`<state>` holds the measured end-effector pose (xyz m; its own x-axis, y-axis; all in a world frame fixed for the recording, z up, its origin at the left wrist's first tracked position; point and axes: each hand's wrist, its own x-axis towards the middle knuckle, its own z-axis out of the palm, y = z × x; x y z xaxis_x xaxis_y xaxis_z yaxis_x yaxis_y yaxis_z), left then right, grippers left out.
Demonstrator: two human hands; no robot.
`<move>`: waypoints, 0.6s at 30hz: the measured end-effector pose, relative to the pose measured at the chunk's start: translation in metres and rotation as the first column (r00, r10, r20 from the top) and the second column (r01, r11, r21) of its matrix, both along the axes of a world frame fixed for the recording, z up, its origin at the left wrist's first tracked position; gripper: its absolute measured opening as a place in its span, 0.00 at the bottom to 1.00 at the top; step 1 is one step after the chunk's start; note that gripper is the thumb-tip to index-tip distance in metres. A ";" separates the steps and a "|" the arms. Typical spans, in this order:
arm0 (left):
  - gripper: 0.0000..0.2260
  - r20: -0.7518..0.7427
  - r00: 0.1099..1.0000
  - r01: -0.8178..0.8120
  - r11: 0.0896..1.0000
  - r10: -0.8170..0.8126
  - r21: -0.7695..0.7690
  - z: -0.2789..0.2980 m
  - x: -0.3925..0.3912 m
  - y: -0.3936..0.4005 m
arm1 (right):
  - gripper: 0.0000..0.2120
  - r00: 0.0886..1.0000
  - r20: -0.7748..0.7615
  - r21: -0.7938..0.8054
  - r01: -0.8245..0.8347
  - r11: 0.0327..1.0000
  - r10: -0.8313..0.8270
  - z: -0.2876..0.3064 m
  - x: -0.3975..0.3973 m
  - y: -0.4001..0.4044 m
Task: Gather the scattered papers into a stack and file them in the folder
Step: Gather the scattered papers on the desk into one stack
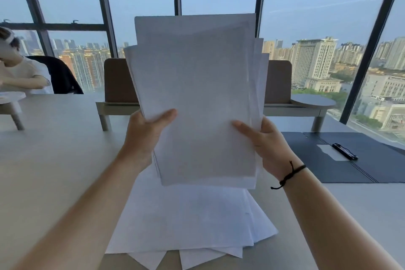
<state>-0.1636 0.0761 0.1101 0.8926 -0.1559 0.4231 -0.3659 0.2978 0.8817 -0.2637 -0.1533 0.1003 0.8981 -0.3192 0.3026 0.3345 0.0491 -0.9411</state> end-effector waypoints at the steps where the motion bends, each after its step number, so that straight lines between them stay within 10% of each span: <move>1: 0.06 0.015 1.000 0.011 1.000 -0.011 -0.006 0.003 -0.003 0.003 | 0.13 0.999 0.041 -0.002 0.006 1.000 -0.005 0.004 -0.003 0.001; 10: 0.11 -0.047 0.976 0.216 0.960 -0.211 0.179 -0.014 -0.005 0.015 | 0.23 0.995 0.076 -0.003 0.058 0.998 -0.057 -0.009 -0.021 0.010; 18: 0.07 -0.188 0.950 0.278 0.950 -0.250 0.142 -0.054 -0.012 0.003 | 0.08 0.997 -0.079 -0.001 0.021 1.000 -0.021 -0.034 -0.018 0.025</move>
